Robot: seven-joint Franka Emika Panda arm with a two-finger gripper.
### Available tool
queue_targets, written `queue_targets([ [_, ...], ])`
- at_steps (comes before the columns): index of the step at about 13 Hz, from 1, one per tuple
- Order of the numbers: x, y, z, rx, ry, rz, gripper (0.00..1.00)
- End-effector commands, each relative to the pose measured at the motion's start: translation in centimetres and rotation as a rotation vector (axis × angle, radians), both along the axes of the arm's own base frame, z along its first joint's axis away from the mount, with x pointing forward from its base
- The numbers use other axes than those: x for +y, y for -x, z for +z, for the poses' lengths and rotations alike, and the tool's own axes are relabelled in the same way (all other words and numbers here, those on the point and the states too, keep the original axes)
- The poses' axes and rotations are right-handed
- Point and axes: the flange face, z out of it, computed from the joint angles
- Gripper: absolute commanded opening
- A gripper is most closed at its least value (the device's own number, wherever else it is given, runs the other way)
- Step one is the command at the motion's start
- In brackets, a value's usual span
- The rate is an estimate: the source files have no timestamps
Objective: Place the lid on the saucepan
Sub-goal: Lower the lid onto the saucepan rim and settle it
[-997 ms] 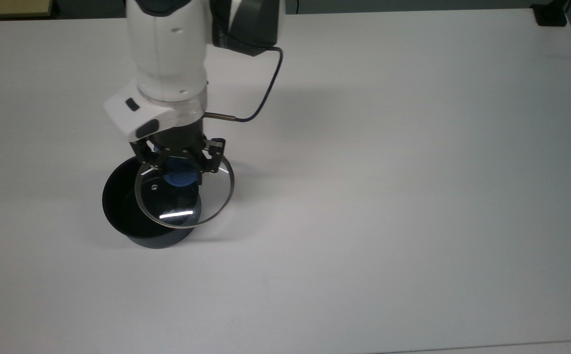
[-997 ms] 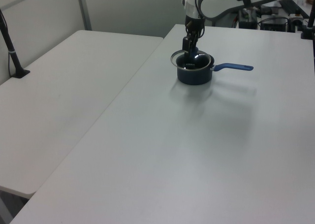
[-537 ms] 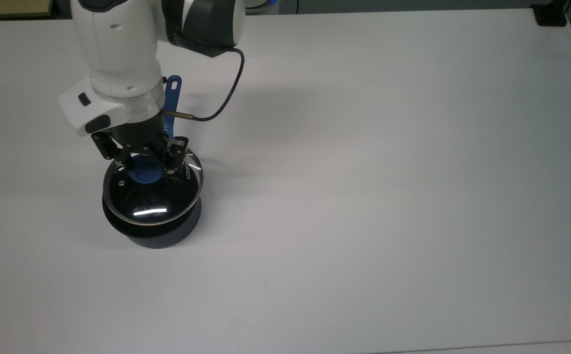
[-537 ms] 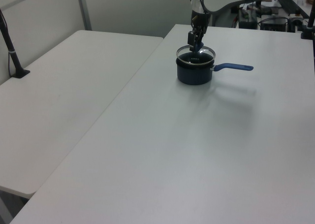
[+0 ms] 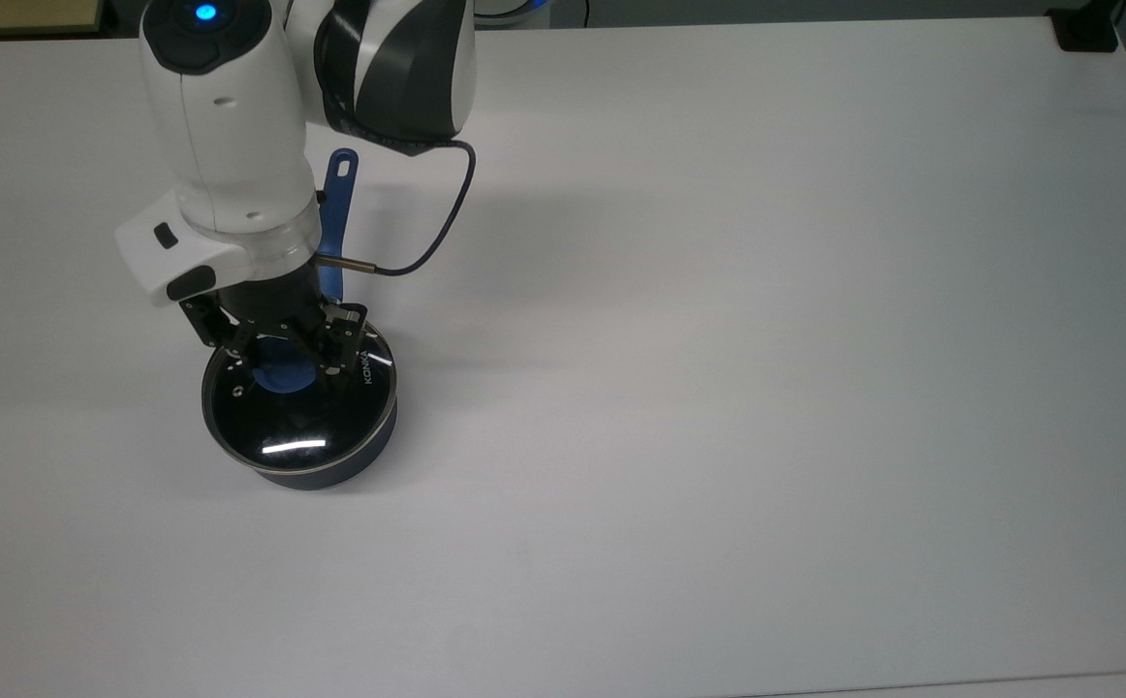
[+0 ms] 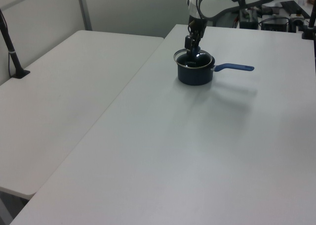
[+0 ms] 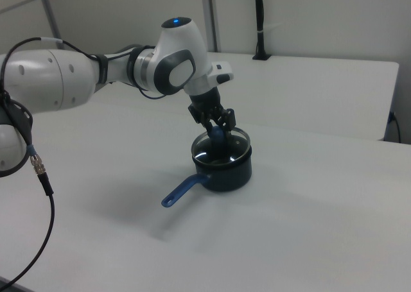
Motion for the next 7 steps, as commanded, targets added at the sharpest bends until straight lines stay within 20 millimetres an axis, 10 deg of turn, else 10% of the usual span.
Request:
queue_targets([
  [1, -0.74, -0.38, 0.53, -0.027, -0.013, 0.005, 0.29],
  [7, -0.43, -0.26, 0.09, -0.011, -0.022, 0.010, 0.29],
])
